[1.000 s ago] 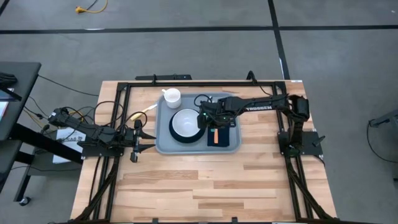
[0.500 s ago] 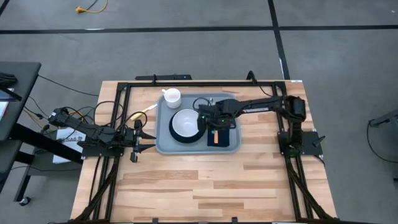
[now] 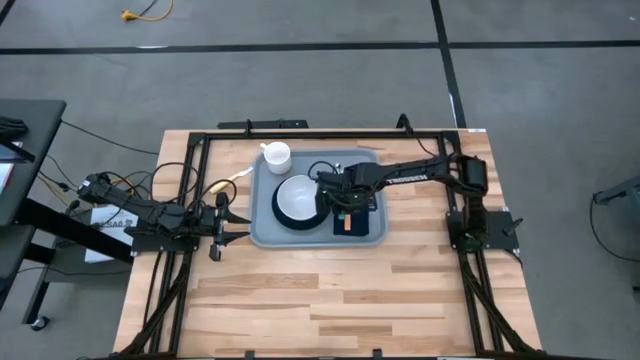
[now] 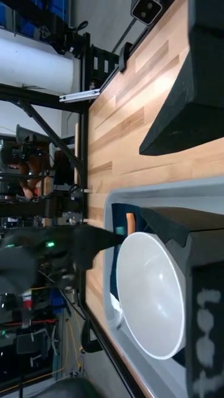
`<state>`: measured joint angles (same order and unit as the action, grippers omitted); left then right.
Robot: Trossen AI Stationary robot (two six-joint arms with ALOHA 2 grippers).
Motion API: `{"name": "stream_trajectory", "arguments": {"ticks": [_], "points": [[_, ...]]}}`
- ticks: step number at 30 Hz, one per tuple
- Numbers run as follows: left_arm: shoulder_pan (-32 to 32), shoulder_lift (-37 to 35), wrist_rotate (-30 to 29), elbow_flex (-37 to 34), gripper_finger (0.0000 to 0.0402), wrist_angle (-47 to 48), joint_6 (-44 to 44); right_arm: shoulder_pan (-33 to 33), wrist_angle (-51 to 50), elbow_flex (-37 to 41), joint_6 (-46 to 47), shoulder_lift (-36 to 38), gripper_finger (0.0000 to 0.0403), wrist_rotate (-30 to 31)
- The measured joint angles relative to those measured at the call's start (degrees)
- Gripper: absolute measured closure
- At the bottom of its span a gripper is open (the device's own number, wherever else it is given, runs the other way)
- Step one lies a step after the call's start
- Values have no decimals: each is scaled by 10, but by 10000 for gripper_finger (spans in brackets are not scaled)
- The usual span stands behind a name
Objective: Set up tray
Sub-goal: Put the blue spoon on top of the black napkin to the left of the orange fork
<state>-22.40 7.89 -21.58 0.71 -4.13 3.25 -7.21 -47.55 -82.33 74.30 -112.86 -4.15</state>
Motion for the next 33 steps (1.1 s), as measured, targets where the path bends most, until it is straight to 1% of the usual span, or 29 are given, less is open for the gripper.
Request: {"name": "stream_trajectory", "arguments": {"ticks": [3, 6, 7, 10, 18, 25, 33], "points": [[0, 0, -1, 0, 267, 0, 0, 5, -7, 3, 8, -15, 343, -10], [0, 0, 0, 0, 267, 0, 0, 6, 21, -1, 14, -28, 343, -20], [0, 0, -1, 0, 267, 0, 0, 6, 6, 1, 16, -28, 343, -20], [0, 0, 1, 0, 267, 0, 0, 3, 21, 0, 17, -28, 343, -20], [0, 4, 0, 0, 267, 0, 0, 4, 14, 0, 24, -26, 337, -20], [0, 4, 0, 0, 267, 0, 0, 7, 13, 0, 60, -26, 336, -5], [0, 4, 0, 0, 267, 0, 0, 10, 14, 0, 68, -26, 335, -20]]}}
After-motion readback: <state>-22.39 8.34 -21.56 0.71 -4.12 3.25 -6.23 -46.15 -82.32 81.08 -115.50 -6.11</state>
